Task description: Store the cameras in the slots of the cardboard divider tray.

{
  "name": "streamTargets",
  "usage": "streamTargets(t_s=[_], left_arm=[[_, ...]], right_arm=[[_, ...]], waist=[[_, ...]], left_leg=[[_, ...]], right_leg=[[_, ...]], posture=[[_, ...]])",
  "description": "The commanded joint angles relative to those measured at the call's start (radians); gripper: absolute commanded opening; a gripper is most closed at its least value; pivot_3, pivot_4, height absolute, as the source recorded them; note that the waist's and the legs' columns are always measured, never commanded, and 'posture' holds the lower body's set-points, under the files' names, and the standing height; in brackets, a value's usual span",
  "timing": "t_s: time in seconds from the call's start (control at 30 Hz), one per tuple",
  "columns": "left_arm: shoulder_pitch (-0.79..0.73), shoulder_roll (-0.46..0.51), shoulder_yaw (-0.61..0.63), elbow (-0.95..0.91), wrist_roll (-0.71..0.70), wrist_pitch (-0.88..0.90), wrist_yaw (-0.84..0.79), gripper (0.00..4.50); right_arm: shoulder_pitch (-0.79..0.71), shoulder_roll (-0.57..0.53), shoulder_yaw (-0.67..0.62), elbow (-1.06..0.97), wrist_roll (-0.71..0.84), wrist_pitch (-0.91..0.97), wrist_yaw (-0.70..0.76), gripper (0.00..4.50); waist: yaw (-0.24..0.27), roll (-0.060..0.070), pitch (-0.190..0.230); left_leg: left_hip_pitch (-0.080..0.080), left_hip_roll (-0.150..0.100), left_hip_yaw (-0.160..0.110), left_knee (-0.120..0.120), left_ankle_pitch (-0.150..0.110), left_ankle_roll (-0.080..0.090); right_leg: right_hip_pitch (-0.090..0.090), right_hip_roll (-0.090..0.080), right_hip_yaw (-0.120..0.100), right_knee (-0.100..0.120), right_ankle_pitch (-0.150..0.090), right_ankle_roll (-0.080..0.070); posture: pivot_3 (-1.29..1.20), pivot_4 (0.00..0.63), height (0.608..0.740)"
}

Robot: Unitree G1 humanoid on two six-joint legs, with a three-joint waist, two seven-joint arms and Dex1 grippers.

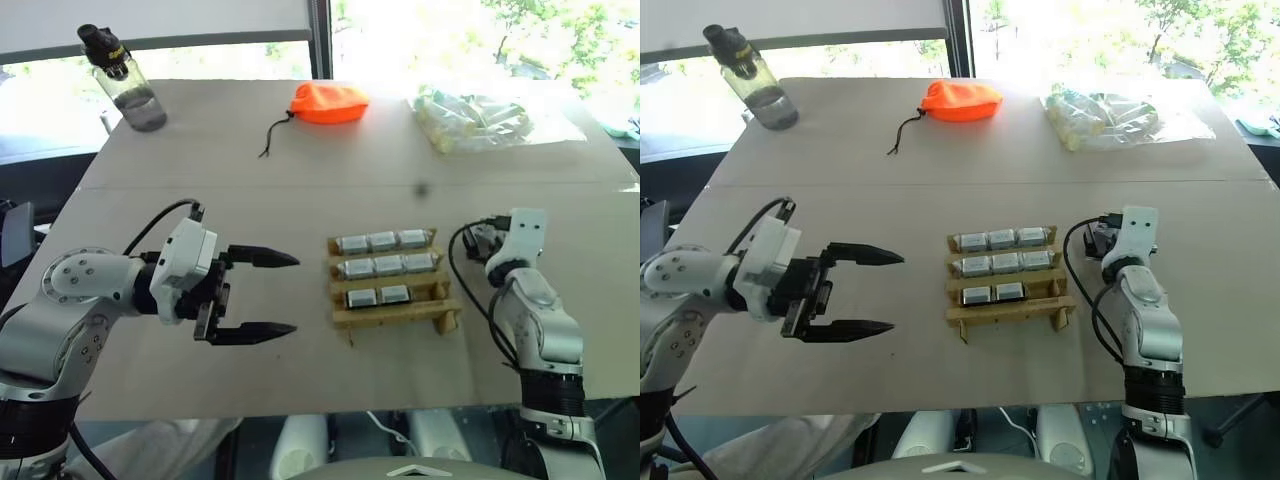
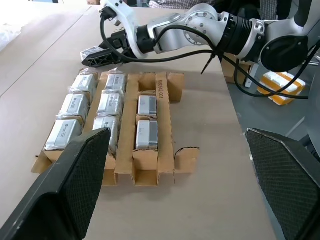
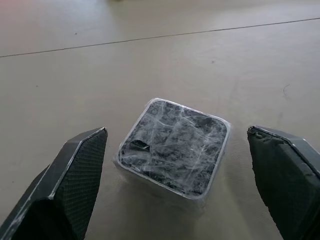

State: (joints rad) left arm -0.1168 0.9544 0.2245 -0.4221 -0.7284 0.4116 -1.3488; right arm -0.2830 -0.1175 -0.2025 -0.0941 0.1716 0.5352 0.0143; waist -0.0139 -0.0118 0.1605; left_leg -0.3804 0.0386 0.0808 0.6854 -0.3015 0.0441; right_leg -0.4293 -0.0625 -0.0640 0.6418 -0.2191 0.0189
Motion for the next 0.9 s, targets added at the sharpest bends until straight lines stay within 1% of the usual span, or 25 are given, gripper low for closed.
streamTargets(t_s=[0.03,0.13,0.23,0.27,0.33,0.4,0.5,0.6,0.73,0.8,0.9], left_arm=[[-0.013,-0.002,-0.001,-0.011,0.002,-0.016,0.001,4.5],[-0.013,-0.002,-0.002,-0.01,0.003,-0.018,0.001,4.5],[-0.015,-0.002,-0.004,-0.008,0.005,-0.019,0.001,4.5],[-0.016,-0.003,-0.004,-0.007,0.004,-0.019,0.001,4.5],[-0.016,-0.003,-0.004,-0.007,0.004,-0.02,0.0,4.5],[-0.014,-0.003,-0.003,-0.008,0.003,-0.02,0.0,4.5],[-0.012,-0.004,-0.003,-0.009,0.002,-0.02,0.001,4.5],[-0.012,-0.005,-0.003,-0.007,0.002,-0.02,0.0,4.5],[-0.035,-0.01,-0.021,0.007,0.01,-0.017,0.007,4.5],[-0.062,-0.012,-0.041,0.021,0.026,-0.005,0.029,4.5],[-0.143,-0.045,-0.088,0.066,0.076,0.004,0.098,4.5]], right_arm=[[-0.02,-0.001,0.001,-0.008,0.007,-0.033,0.007,4.44],[-0.02,-0.008,0.011,-0.005,0.0,-0.035,0.014,4.44],[-0.017,-0.012,0.017,-0.001,-0.01,-0.041,0.017,3.62],[-0.016,-0.013,0.018,-0.002,-0.013,-0.041,0.016,3.14],[-0.012,-0.013,0.019,-0.006,-0.017,-0.039,0.013,2.34],[-0.007,-0.015,0.019,-0.011,-0.019,-0.038,0.012,2.06],[0.005,-0.024,0.014,-0.023,-0.02,-0.034,0.016,2.06],[0.022,-0.074,0.028,-0.036,-0.028,-0.072,0.071,2.06],[0.064,-0.205,0.053,-0.039,-0.039,-0.211,0.234,2.06],[0.089,-0.271,0.046,-0.045,-0.015,-0.296,0.333,2.06],[0.117,-0.371,0.014,-0.043,0.021,-0.407,0.466,2.06]], waist=[[0.0,0.0,0.0],[0.0,0.0,0.0],[0.0,0.0,0.0],[0.0,0.0,0.0],[0.0,0.0,0.0],[0.0,0.0,0.0],[0.0,0.0,0.0],[0.001,0.0,0.0],[0.003,0.0,0.0],[0.003,0.0,0.0],[0.003,0.0,0.0]], left_leg=[[0.0,0.0,0.0,0.0,0.0,0.0],[0.0,0.0,0.0,0.0,0.0,0.0],[0.0,0.0,0.0,0.0,0.0,0.0],[0.0,0.0,0.0,0.0,0.0,0.0],[0.0,0.0,0.0,0.0,0.0,0.0],[0.0,0.0,0.0,0.0,0.0,0.0],[0.0,0.0,0.0,0.0,0.0,0.0],[0.0,0.0,0.0,0.0,0.0,0.0],[-0.001,0.0,0.0,0.0,0.0,0.0],[0.0,-0.001,0.0,0.0,0.0,0.0],[0.0,-0.001,0.0,0.0,0.0,0.0]], right_leg=[[0.0,0.0,0.0,0.0,0.0,0.0],[0.0,0.0,0.0,0.0,0.0,0.0],[0.0,0.0,0.0,0.0,0.0,0.0],[0.0,0.0,0.0,0.0,0.0,0.0],[0.0,0.0,0.0,0.0,0.0,0.0],[0.0,0.0,0.0,0.0,0.0,0.0],[0.0,0.0,0.0,0.0,0.0,0.0],[0.0,0.0,0.0,0.0,0.0,0.0],[0.0,0.0,0.0,-0.001,0.0,0.0],[0.0,0.0,0.0,-0.001,0.0,0.0],[0.0,0.0,0.0,0.0,0.0,0.0]], posture=[[0.0,0.15,0.74],[0.0,0.15,0.74],[0.0,0.15,0.74],[0.0,0.15,0.74],[0.0,0.15,0.74],[0.0,0.15,0.74],[0.0,0.15,0.74],[0.0,0.15,0.74],[0.0,0.15,0.74],[0.0,0.15,0.74],[0.0,0.15,0.74]])
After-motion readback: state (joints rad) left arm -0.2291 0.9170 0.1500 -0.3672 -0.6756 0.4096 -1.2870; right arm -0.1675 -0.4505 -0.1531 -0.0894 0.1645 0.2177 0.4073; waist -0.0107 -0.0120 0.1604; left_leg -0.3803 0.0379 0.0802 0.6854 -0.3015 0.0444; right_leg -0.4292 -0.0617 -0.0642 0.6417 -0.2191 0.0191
